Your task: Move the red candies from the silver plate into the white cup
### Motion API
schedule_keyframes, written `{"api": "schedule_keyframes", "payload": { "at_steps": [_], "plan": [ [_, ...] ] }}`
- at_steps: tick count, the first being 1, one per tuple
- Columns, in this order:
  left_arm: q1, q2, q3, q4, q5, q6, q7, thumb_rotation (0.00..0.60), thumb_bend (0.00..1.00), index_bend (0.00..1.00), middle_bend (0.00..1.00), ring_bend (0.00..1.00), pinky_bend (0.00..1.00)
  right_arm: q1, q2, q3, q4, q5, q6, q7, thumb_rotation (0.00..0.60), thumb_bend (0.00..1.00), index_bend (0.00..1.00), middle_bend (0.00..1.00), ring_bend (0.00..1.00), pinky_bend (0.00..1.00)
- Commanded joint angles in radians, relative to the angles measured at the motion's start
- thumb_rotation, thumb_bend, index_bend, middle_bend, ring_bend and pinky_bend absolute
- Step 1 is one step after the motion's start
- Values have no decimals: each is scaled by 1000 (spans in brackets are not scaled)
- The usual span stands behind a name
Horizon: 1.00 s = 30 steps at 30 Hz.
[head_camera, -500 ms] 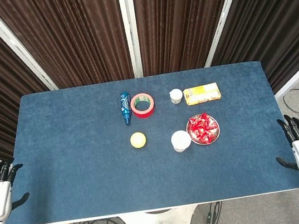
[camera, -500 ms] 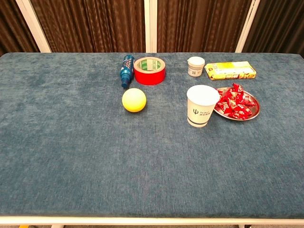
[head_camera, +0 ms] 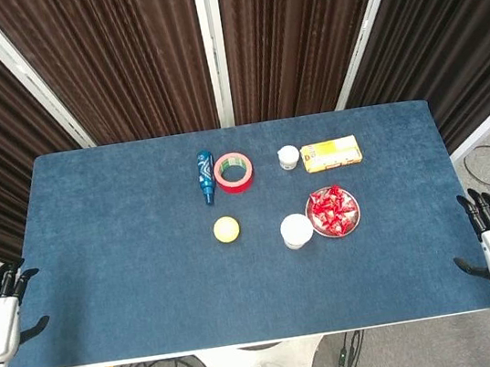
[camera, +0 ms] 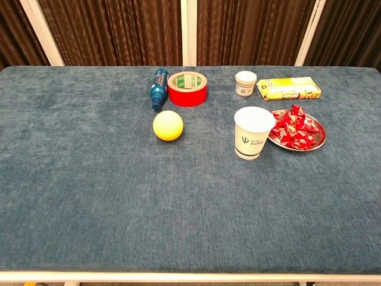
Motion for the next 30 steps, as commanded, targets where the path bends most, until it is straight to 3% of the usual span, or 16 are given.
{"api": "schedule_keyframes", "payload": {
  "at_steps": [1,11,13,14,17,18,19,25,30],
  "plan": [
    [0,1,0,-2,0,1,0,600,0,289,218,123,126,-2,-1,0,3,0,2,3,600,45,0,27,0,101],
    [0,-6,1,4,-3,-7,-8,600,0,289,218,123,126,0,21,9,-7,-6,12,5,600,45,0,35,0,114],
    [1,-9,2,6,-2,-6,-9,600,0,289,218,123,126,6,30,16,-14,-12,16,-5,600,45,0,53,56,174],
    [1,-12,2,9,-1,-5,-10,600,0,289,218,123,126,12,35,20,-19,-16,14,-13,600,45,0,73,134,265],
    [1,-19,3,17,-1,-7,-14,600,0,289,218,124,126,38,47,27,-37,-25,-15,-26,600,45,12,150,504,798],
    [1,-21,4,19,-2,-8,-15,600,0,289,218,124,126,48,50,31,-41,-23,-28,-40,600,45,19,168,597,930],
    [0,-21,3,20,-3,-10,-16,600,0,289,218,124,126,60,52,36,-43,-18,-43,-62,600,45,24,182,647,975],
    [-2,-29,2,32,-7,-16,-26,600,0,289,218,123,126,158,9,86,-45,38,-152,-218,600,46,135,310,796,1000],
    [-4,-33,1,40,-8,-20,-31,600,0,289,218,123,126,259,-51,115,-4,105,-288,-280,600,63,168,659,858,1000]
  ]
}}
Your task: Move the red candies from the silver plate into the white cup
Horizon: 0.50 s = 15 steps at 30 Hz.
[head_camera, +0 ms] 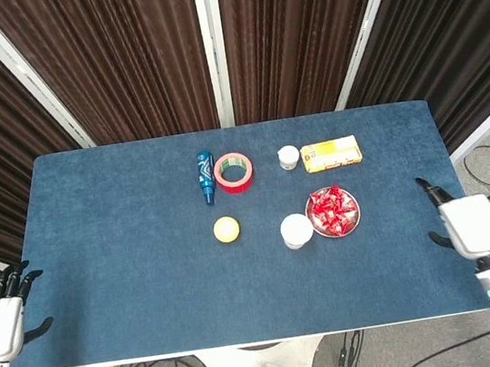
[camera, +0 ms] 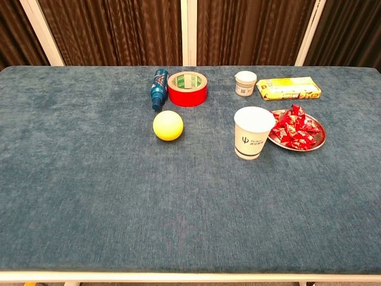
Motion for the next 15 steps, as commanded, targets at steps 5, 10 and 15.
{"api": "schedule_keyframes", "payload": {
  "at_steps": [5,10,15],
  "plan": [
    [2,0,0,5,-2,2,-6,600,0,289,218,123,126,154,-110,40,83,100,-192,-87,600,63,170,869,916,1000],
    [6,-2,3,12,-5,-1,-13,600,0,289,218,123,126,235,-186,44,163,156,-296,-114,600,65,229,1000,1000,1000],
    [6,-8,3,21,-9,-5,-20,600,0,289,218,123,126,296,-262,37,234,211,-380,-135,600,80,314,1000,1000,1000]
  ]
}}
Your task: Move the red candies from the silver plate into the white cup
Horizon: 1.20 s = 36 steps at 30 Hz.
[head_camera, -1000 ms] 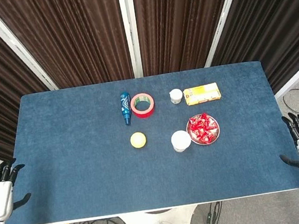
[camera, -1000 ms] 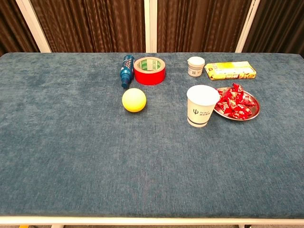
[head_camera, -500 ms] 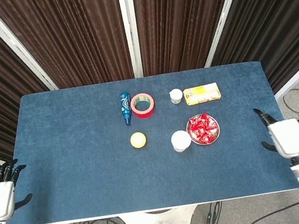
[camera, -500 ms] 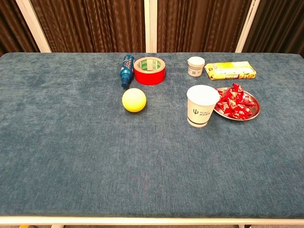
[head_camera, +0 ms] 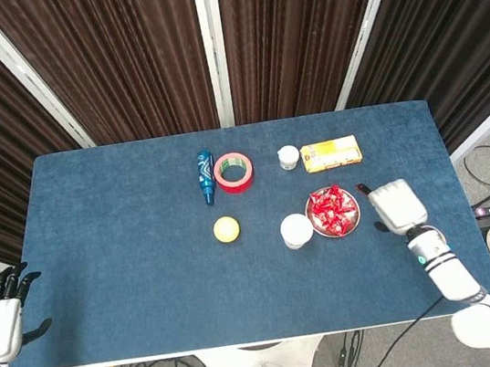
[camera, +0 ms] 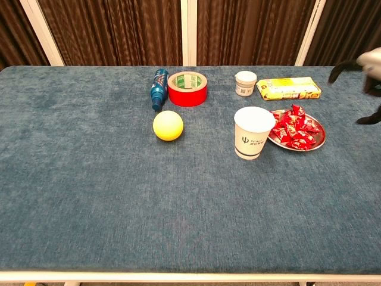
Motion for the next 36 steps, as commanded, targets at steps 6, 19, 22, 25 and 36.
{"api": "schedule_keyframes", "payload": {
  "at_steps": [6,19,22,25,36],
  "plan": [
    [0,-11,2,23,-5,-9,-18,600,0,289,218,123,126,101,-154,3,163,106,-121,-18,600,117,365,1000,1000,1000],
    [-2,-15,-2,43,-14,-20,-34,600,0,289,218,123,126,199,-277,15,316,178,-191,1,600,128,384,1000,1000,1000],
    [-1,-14,-2,44,-16,-20,-34,600,0,289,218,124,126,208,-284,11,325,185,-194,-1,600,143,393,1000,1000,1000],
    [2,-15,-3,47,-17,-15,-35,600,0,289,218,124,126,217,-290,3,336,197,-207,-7,600,167,430,1000,1000,1000],
    [4,-17,-2,50,-16,-12,-37,600,0,289,218,124,126,228,-309,-3,369,200,-189,30,600,343,673,1000,1000,1000]
  ]
}}
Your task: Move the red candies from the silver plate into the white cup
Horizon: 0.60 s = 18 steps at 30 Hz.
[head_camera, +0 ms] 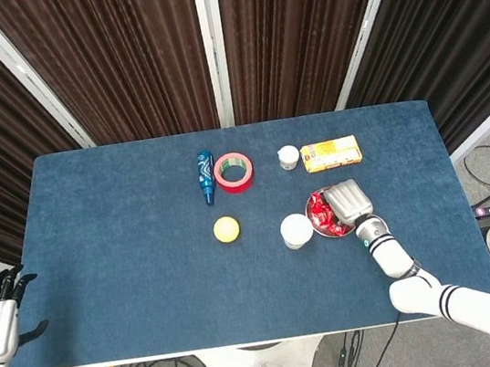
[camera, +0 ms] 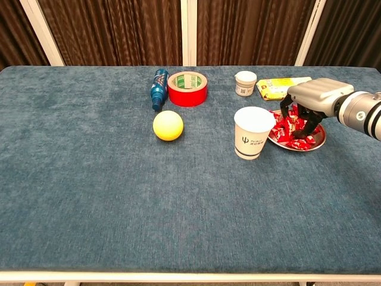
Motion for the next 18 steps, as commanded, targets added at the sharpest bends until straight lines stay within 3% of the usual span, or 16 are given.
{"api": "schedule_keyframes", "payload": {
  "at_steps": [1,4,10,14,18],
  "plan": [
    [1,0,0,0,1,1,0,600,0,289,218,124,126,0,7,4,-12,-7,14,14,600,347,683,1000,1000,1000],
    [4,1,1,0,1,5,-1,600,0,289,218,124,126,-10,46,15,-67,-27,54,41,600,347,691,1000,1000,1000],
    [3,8,-3,-7,0,7,4,600,0,289,218,124,126,-48,213,42,-323,-101,167,95,600,346,694,1000,1000,1000],
    [4,5,-4,-11,8,16,2,600,0,289,218,124,126,-53,288,43,-474,-133,172,127,600,345,688,1000,1000,1000],
    [5,7,-3,-11,10,17,3,600,0,289,218,124,126,-27,285,25,-515,-138,132,117,600,337,657,1000,1000,1000]
  ]
}}
